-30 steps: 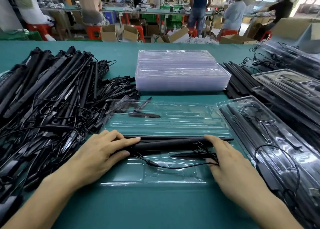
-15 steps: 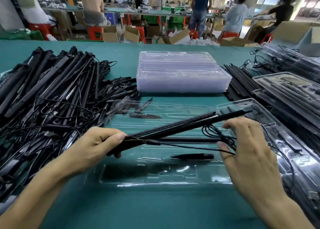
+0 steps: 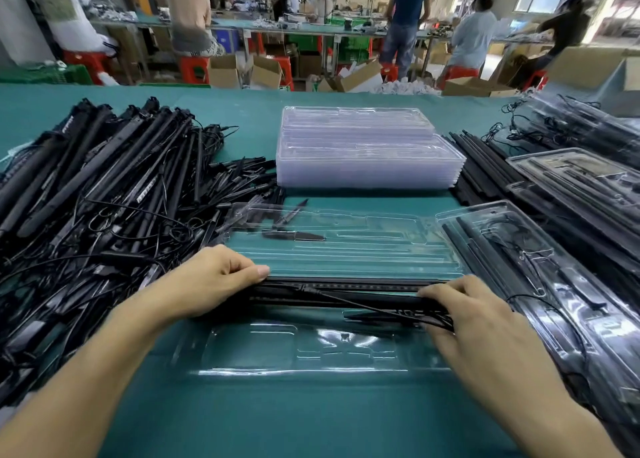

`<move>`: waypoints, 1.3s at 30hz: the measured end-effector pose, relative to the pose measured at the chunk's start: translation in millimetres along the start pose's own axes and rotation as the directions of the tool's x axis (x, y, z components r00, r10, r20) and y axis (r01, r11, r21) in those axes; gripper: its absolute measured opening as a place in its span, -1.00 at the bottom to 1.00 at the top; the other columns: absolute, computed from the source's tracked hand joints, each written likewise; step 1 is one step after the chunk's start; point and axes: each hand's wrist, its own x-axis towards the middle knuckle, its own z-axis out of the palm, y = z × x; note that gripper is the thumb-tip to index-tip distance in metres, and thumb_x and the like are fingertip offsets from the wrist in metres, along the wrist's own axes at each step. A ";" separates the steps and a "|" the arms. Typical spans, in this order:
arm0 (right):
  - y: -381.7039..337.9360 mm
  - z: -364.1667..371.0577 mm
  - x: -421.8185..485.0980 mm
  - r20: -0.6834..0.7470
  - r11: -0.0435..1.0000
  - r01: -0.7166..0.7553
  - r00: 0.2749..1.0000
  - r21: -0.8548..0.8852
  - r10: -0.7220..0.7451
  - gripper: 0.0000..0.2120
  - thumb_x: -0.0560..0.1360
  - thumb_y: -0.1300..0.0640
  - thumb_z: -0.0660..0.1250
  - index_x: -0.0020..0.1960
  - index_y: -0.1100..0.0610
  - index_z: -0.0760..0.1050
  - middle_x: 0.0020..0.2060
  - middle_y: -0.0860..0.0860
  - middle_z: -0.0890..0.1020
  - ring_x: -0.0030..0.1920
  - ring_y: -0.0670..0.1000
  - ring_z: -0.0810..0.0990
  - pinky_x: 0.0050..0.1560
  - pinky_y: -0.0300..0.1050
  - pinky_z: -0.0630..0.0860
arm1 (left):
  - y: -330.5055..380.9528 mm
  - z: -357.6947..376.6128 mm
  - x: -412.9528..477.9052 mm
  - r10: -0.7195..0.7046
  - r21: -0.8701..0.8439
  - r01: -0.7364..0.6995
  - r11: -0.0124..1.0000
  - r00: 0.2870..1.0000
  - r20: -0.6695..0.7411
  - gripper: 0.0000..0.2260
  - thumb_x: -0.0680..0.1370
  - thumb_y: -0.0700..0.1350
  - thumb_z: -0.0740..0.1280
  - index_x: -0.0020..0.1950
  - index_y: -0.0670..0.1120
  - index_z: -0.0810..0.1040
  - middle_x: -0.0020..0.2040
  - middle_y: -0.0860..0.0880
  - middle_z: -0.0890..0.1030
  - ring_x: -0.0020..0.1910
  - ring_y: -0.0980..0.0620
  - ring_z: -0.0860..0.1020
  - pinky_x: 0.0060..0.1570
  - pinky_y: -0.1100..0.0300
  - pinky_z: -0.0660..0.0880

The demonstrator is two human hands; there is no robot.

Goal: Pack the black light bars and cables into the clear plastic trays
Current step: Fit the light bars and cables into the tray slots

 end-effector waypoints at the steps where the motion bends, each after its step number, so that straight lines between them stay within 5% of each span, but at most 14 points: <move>1: -0.1 -1.4 -1.1 0.008 1.000 -0.002 1.000 0.001 0.002 -0.65 0.51 -0.07 0.33 0.28 -0.22 0.40 0.05 -0.18 0.41 -0.02 0.05 0.61 -0.01 0.00 0.53 | -0.4 3.3 0.5 -0.006 0.047 0.007 0.999 1.000 -0.029 -0.45 0.45 0.34 0.21 -0.37 -0.14 0.34 -0.44 0.04 0.27 -0.43 0.11 0.23 -0.38 0.16 0.23; 4: 2.3 -4.5 -5.0 0.056 1.000 0.006 0.998 -0.017 -0.005 -0.61 0.51 -0.13 0.31 0.32 -0.28 0.37 -0.06 -0.19 0.38 0.00 0.01 0.58 0.00 -0.04 0.53 | 0.0 10.3 -1.4 0.010 0.113 -0.002 0.994 0.998 -0.068 -0.51 0.54 0.24 0.26 -0.36 -0.13 0.34 -0.48 0.09 0.23 -0.46 0.14 0.20 -0.43 0.24 0.19; 7: 2.7 -4.0 -6.1 0.087 0.998 0.043 0.996 -0.054 -0.038 -0.60 0.54 -0.12 0.24 0.35 -0.30 0.26 -0.02 -0.19 0.48 0.09 0.02 0.57 0.02 -0.04 0.52 | -0.4 13.0 -4.5 0.011 0.140 0.002 0.990 0.995 -0.096 -0.63 0.57 0.13 0.32 -0.29 -0.12 0.56 -0.47 0.10 0.40 -0.44 0.14 0.34 -0.36 0.28 0.32; 10: 3.6 -1.6 -4.9 0.068 0.998 0.026 0.997 -0.062 -0.021 -0.67 0.57 -0.13 0.20 0.31 -0.22 0.27 0.12 -0.19 0.52 0.17 0.03 0.53 0.09 -0.04 0.50 | 0.7 19.5 -8.7 0.063 0.157 -0.031 0.987 0.978 -0.199 -0.79 0.56 0.08 0.37 -0.19 0.01 0.66 -0.26 0.10 0.58 -0.22 0.11 0.53 -0.10 0.07 0.50; 13: 5.2 -3.7 -3.4 0.064 0.999 0.027 0.998 -0.027 -0.025 -0.72 0.57 -0.14 0.21 0.28 -0.20 0.36 0.14 -0.22 0.50 0.20 -0.03 0.50 0.11 -0.07 0.47 | 3.2 25.4 -13.0 0.207 0.293 -0.117 0.949 0.932 -0.298 -0.71 0.59 0.19 0.26 -0.10 0.04 0.65 -0.15 0.16 0.57 -0.10 0.05 0.52 -0.03 -0.03 0.50; 17: 9.5 -11.1 -8.4 0.059 0.999 0.043 0.997 0.018 -0.044 -0.79 0.57 -0.19 0.19 0.00 -0.12 0.52 -0.13 -0.20 0.53 0.00 -0.13 0.50 -0.02 -0.15 0.46 | 8.2 32.1 -16.2 0.353 0.324 -0.300 0.897 0.928 -0.118 -0.62 0.50 0.32 0.22 0.11 0.13 0.62 -0.04 0.18 0.60 -0.04 0.10 0.55 0.04 -0.01 0.52; 23: 6.9 -11.5 -24.9 0.066 1.000 0.009 0.998 -0.026 -0.007 -0.60 0.51 -0.38 -0.01 -0.17 -0.06 0.25 -0.25 -0.13 0.47 -0.18 -0.12 0.46 -0.20 -0.15 0.42 | 9.0 37.2 -16.4 0.316 0.321 -0.301 0.898 0.949 0.007 -0.55 0.52 0.38 0.13 0.37 0.34 0.43 0.03 0.21 0.48 0.04 0.18 0.46 0.12 0.14 0.47; 29: 21.8 -14.9 -17.8 0.209 0.995 -0.057 0.977 0.083 0.039 -0.57 0.51 -0.22 0.24 -0.32 0.09 0.30 -0.43 -0.01 0.47 -0.34 -0.07 0.45 -0.29 -0.21 0.37 | 14.1 40.1 -20.1 0.287 0.294 -0.255 0.921 0.955 -0.072 -0.59 0.58 0.30 0.08 0.35 0.24 0.49 0.01 0.16 0.50 0.03 0.14 0.50 0.04 0.10 0.50; 33: 16.1 -14.8 -17.1 0.137 0.970 -0.018 0.990 0.241 -0.016 -0.63 0.35 0.10 0.36 -0.45 0.09 0.18 -0.36 0.03 0.54 -0.31 -0.03 0.50 -0.20 -0.06 0.46 | 17.3 38.9 -20.5 0.281 0.348 -0.216 0.912 0.949 -0.146 -0.53 0.57 0.26 0.05 0.35 0.15 0.53 0.01 0.11 0.53 0.01 0.04 0.54 -0.04 0.06 0.53; 35: 11.6 -13.1 -15.8 0.091 0.944 -0.065 0.995 0.324 0.037 -0.63 0.32 0.21 0.38 -0.42 0.07 0.17 -0.27 0.09 0.60 -0.33 0.10 0.55 -0.24 0.06 0.51 | 17.1 38.2 -21.6 0.280 0.363 -0.211 0.908 0.948 -0.149 -0.54 0.57 0.25 0.06 0.32 0.15 0.56 -0.01 0.11 0.53 -0.01 0.03 0.55 -0.07 0.06 0.53; 39: 15.6 -3.1 -7.4 0.042 0.937 -0.085 0.996 0.338 0.075 -0.84 0.41 0.10 0.31 -0.14 -0.10 0.34 -0.23 -0.10 0.54 -0.28 -0.01 0.54 -0.23 -0.07 0.43 | 16.0 37.5 -21.3 0.244 0.273 -0.199 0.941 0.959 -0.142 -0.54 0.55 0.29 0.06 0.31 0.17 0.55 0.00 0.12 0.54 0.01 0.07 0.54 -0.01 0.02 0.53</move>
